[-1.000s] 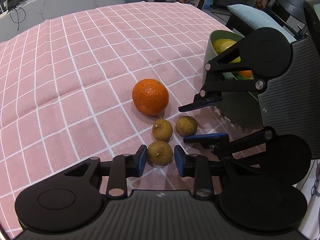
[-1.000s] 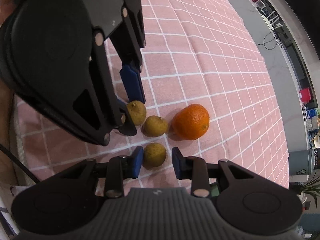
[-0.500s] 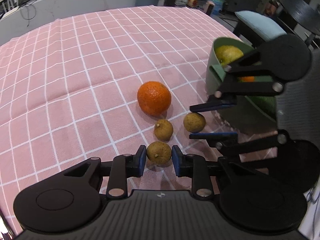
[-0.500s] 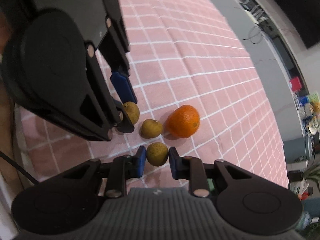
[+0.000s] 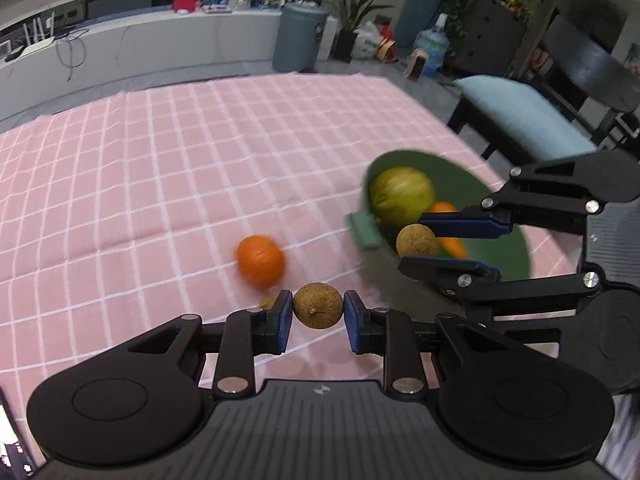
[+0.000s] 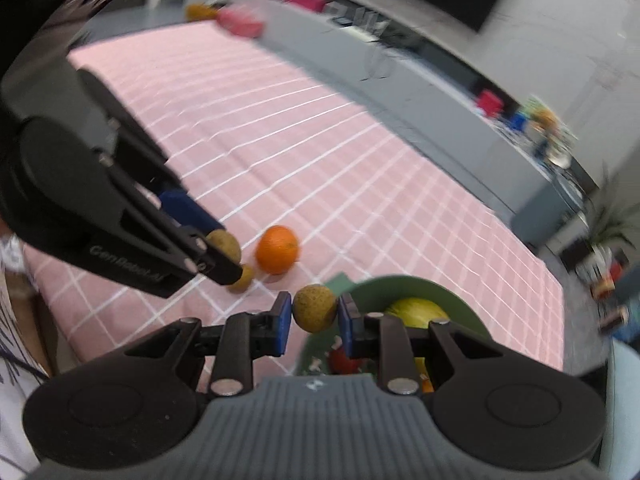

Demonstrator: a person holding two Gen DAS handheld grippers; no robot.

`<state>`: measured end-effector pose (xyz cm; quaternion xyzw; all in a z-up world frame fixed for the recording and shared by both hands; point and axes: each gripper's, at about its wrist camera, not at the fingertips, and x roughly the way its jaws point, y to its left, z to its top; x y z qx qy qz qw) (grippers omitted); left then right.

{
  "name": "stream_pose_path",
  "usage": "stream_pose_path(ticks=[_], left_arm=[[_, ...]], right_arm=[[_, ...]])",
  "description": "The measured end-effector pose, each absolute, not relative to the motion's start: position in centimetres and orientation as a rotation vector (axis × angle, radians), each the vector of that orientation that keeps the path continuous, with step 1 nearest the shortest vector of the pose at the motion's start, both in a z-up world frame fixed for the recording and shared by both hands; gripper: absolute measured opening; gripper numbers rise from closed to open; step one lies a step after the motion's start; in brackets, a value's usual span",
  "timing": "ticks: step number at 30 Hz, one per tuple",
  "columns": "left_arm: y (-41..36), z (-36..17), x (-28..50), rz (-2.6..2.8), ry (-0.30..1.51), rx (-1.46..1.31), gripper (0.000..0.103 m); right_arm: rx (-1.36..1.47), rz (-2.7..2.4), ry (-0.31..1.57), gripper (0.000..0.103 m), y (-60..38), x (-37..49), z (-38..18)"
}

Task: Organize fruits
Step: 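Carry both kiwis into the colander and open both tools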

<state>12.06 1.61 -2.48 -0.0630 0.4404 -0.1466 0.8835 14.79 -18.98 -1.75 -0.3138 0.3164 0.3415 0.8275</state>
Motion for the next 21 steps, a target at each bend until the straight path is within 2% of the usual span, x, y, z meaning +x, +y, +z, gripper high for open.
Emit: stream_pose_path(ticks=[12,21], left_arm=[[-3.2,-0.9,13.8,-0.444,0.900,-0.168,0.030],[-5.8,-1.7,17.1,-0.407,1.008,-0.151,0.030]], right_arm=[[-0.368,0.519,0.753,0.021,-27.5,15.1,-1.0],[-0.227,0.474,0.872,0.021,-30.5,16.3,-3.3]])
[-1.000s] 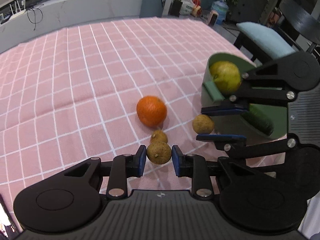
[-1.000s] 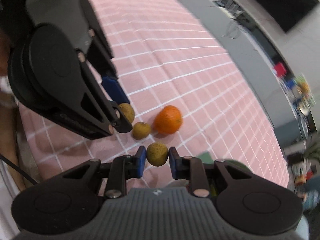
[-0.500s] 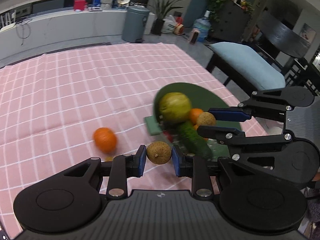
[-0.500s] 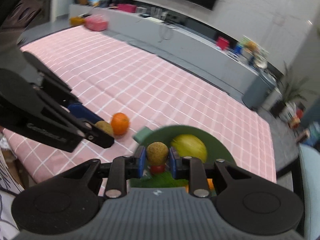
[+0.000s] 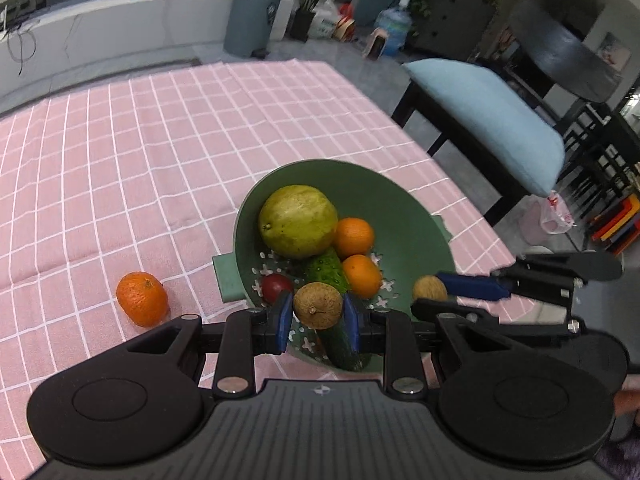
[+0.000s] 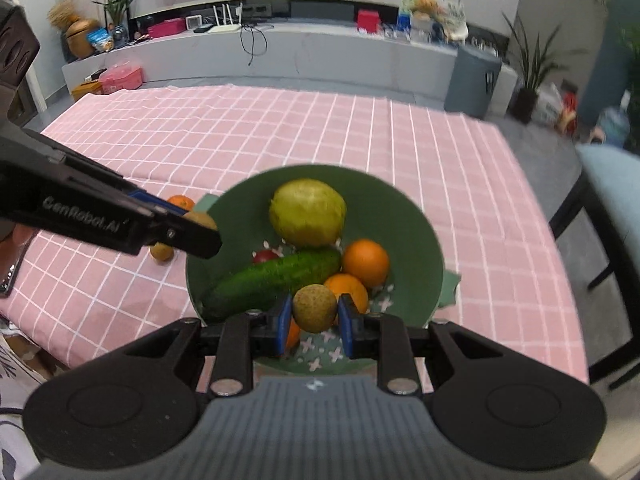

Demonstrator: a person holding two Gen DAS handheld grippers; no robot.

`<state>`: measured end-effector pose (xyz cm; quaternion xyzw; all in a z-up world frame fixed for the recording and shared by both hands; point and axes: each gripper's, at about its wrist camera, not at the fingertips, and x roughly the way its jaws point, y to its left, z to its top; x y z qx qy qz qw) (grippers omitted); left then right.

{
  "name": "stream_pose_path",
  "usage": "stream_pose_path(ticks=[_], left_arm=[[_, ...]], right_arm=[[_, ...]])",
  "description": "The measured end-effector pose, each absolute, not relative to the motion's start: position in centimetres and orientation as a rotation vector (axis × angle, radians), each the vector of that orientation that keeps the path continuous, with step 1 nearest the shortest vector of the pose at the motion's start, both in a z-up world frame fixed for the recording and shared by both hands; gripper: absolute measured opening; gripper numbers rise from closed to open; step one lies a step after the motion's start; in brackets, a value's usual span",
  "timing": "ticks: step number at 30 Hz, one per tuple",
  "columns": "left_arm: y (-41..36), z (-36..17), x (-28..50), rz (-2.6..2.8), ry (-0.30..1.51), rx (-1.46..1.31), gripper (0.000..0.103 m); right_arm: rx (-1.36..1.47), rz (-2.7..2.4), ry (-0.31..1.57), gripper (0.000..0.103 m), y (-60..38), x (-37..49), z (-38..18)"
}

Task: Organize fruits
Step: 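Carry both kiwis into the colander and open both tools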

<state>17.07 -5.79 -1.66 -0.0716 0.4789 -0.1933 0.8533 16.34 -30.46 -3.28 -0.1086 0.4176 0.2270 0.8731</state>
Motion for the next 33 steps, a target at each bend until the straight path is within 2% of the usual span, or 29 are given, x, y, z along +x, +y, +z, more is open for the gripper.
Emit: stream_pose_path(ticks=[14,28,33], left_arm=[[-8.6,-3.0,19.3,-0.335,1.128,0.001,0.031],[-7.9,-3.4,19.9,-0.346,1.145,-0.055,0.031],[-7.4,-3.5,19.9,-0.332,1.143,-0.081,0.042]], right_arm=[[-0.271,0.470,0.998,0.021,-29.2,19.0,-6.0],[-0.272,0.466,1.039,0.021,-29.0,19.9,-7.1],[-0.272,0.460,1.035,0.022,-29.0,19.9,-7.1]])
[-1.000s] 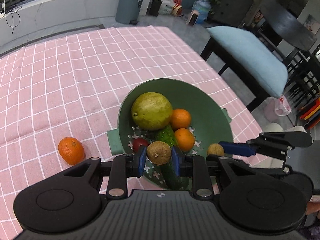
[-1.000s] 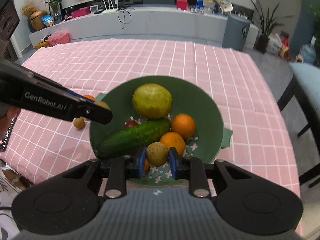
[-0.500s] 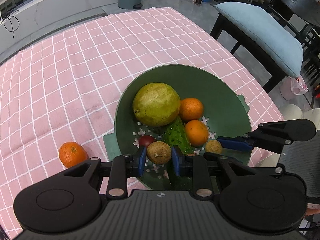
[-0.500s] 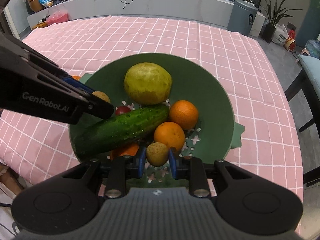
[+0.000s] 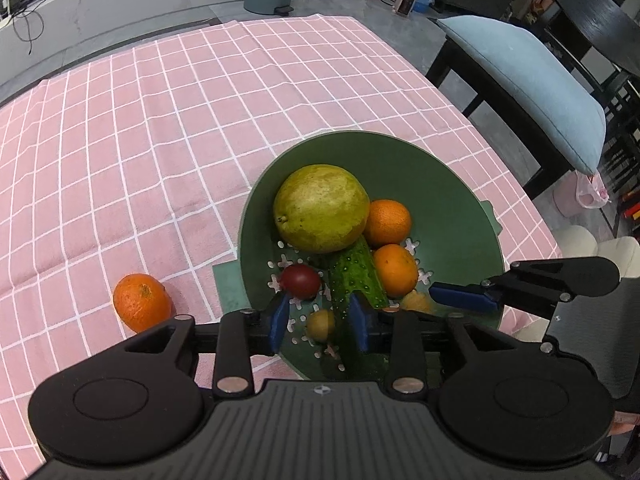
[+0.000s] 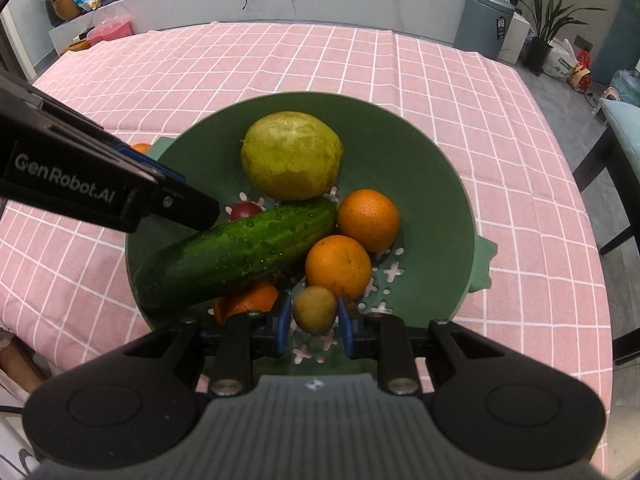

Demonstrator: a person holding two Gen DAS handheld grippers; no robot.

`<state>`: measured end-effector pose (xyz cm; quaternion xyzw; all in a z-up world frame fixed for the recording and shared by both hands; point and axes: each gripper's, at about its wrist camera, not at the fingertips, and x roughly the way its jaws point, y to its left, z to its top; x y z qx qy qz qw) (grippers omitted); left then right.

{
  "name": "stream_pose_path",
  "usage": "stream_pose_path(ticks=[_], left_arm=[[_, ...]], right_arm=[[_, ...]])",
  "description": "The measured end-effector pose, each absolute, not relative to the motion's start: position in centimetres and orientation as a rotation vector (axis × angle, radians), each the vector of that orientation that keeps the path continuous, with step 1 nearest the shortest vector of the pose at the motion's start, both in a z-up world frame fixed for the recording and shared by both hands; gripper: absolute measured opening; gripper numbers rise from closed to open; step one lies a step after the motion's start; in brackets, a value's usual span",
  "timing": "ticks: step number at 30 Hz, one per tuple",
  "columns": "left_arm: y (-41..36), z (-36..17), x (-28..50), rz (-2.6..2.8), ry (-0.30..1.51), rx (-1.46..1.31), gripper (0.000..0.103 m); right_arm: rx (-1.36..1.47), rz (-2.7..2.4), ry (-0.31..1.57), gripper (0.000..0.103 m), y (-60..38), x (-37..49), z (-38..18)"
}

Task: Organize fruits
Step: 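Carry both kiwis into the colander and open both tools, then move both tools back to the last kiwi and orange on the cloth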

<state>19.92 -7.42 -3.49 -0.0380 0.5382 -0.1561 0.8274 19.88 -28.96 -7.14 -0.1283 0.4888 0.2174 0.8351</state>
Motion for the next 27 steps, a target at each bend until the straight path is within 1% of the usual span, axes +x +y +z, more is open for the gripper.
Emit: stream_pose_path(ticks=[3,5,6,12,13,16,20,22,27], left_arm=[[-7.3,-3.2,19.7,-0.335,1.127,-0.085,0.049],[-7.2,-2.9,19.5,-0.335,1.115,-0.084,0.053],[-7.2,-2.8,19.4,-0.336,1.109,-0.083,0.053],[-6.7,-1.7,18.5,-0.335,1.060,-0.089,0.053],[-6.6,-1.5,18.2,-0.335,1.045,-0.086,0.053],[-6.4,-0.7,17.4,-0.337,1.009,-0.065,0.053],[-5.7,0.4,16.4,-0.343,0.957,-0.050,0.055],[-5.3,0.9,15.9,-0.348,0.932,-0.047,0.055],[-4.1,2.1,14.7,-0.364,0.880,-0.046,0.055]], right_arm=[[-0.274,0.458,1.032,0.023,-28.9,19.7,-7.1],[-0.277,0.456,1.025,0.033,-28.9,19.6,-6.9],[-0.277,0.454,1.016,0.037,-28.8,19.4,-6.7],[-0.286,0.437,0.971,0.044,-28.7,18.7,-5.8],[-0.288,0.429,0.961,0.048,-28.7,18.6,-5.6],[-0.286,0.397,0.920,0.057,-28.7,18.1,-4.9],[-0.279,0.374,0.866,0.059,-28.5,17.5,-3.7],[-0.276,0.369,0.836,0.063,-28.4,17.2,-2.9],[-0.273,0.402,0.793,0.065,-27.4,16.5,-1.5]])
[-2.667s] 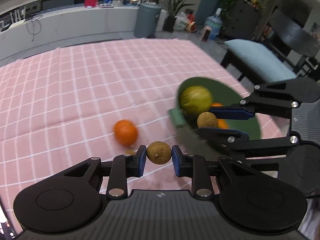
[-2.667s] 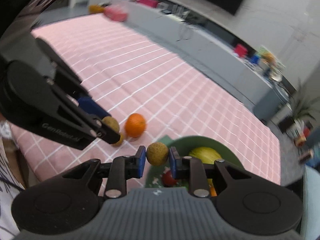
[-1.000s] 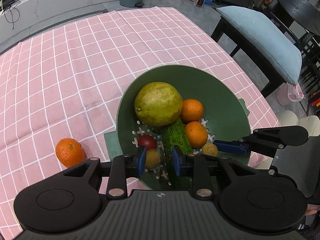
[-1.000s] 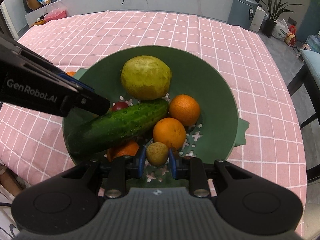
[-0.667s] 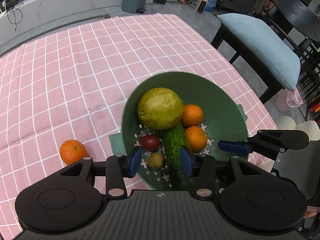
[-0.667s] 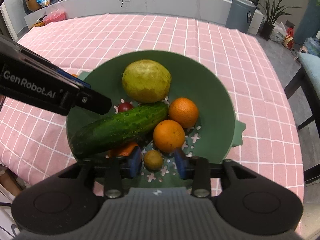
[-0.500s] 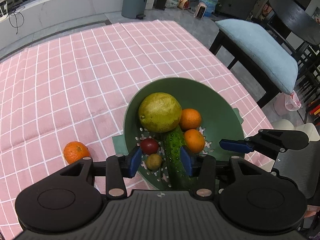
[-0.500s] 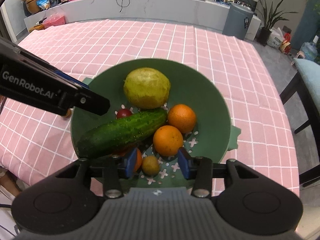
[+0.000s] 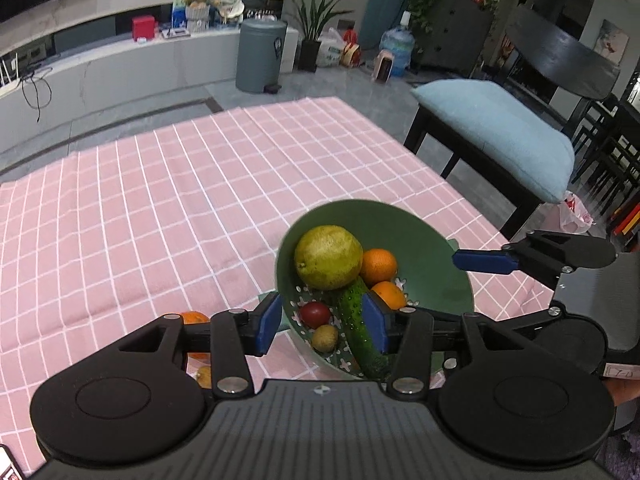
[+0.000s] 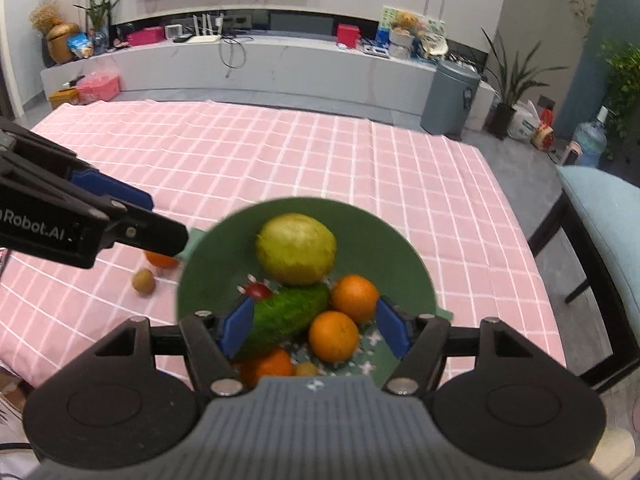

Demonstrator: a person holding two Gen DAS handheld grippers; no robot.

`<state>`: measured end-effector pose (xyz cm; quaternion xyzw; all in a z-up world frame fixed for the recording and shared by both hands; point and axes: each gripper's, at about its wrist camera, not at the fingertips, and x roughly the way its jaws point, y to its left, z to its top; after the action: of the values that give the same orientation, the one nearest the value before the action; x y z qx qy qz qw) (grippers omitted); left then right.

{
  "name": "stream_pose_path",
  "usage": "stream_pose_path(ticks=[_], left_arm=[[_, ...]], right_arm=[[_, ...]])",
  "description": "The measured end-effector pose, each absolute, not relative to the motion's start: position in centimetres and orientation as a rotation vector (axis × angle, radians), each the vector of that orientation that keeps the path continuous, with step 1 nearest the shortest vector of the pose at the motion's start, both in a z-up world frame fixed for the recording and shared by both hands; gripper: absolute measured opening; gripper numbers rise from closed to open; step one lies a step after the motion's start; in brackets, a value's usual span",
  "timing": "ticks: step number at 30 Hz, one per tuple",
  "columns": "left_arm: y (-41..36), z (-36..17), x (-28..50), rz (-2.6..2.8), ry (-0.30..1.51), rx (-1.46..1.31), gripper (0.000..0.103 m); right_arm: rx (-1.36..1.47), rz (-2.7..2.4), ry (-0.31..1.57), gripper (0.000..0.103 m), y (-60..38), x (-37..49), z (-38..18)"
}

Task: Organize fruits
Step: 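Move both tools back to the last kiwi and orange on the cloth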

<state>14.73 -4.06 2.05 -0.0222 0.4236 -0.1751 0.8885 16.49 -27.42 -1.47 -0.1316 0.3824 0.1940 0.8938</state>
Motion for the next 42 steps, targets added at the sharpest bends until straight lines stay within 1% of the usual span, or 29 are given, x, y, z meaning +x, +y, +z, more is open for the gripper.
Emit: stream_pose_path(ticks=[2,11,14,15,16,23,26,27,30,33,34,35,42], left_arm=[[-3.5,2.2,14.2,-0.370,0.858,-0.039,0.057],[0.1,1.6,12.7,-0.347,0.829,-0.034,0.057],[1.6,0.8,12.6,-0.341,0.841,-0.062,0.057],[2.2,0.5,12.6,-0.339,0.846,-0.078,0.057],[3.0,0.2,12.6,-0.334,0.855,-0.099,0.057],[6.5,-1.9,12.5,-0.303,0.905,-0.142,0.057],[7.1,-3.1,12.5,-0.316,0.923,-0.160,0.057],[7.2,-3.6,12.5,-0.323,0.928,-0.164,0.057],[6.7,-5.1,12.9,-0.355,0.951,-0.165,0.057],[6.0,-6.4,13.3,-0.370,0.969,-0.148,0.054],[5.8,-6.8,13.5,-0.378,0.975,-0.143,0.051],[5.6,-7.1,13.7,-0.381,0.980,-0.140,0.050],[4.7,-8.7,14.6,-0.386,0.993,-0.106,0.049]], right_arm=[[-0.278,0.430,0.779,0.065,-27.0,16.2,-1.1],[-0.392,0.564,0.708,0.065,-22.8,14.9,-0.7],[-0.436,0.591,0.703,0.059,-21.4,15.1,-0.8],[-0.449,0.610,0.702,0.050,-20.9,15.1,-0.9],[-0.466,0.633,0.703,0.047,-20.4,15.2,-1.1],[-0.630,0.750,0.675,0.046,-16.5,14.9,-2.2],[-0.712,0.779,0.682,0.042,-14.7,15.0,-3.1],[-0.741,0.791,0.686,0.038,-14.3,15.0,-3.5],[-0.830,0.809,0.689,0.036,-13.2,15.4,-4.4],[-0.890,0.833,0.699,0.036,-12.7,16.0,-4.8],[-0.899,0.844,0.706,0.035,-12.7,16.2,-5.0],[-0.913,0.852,0.713,0.034,-12.7,16.4,-5.2],[-1.006,0.918,0.711,0.032,-12.7,17.0,-6.3]])
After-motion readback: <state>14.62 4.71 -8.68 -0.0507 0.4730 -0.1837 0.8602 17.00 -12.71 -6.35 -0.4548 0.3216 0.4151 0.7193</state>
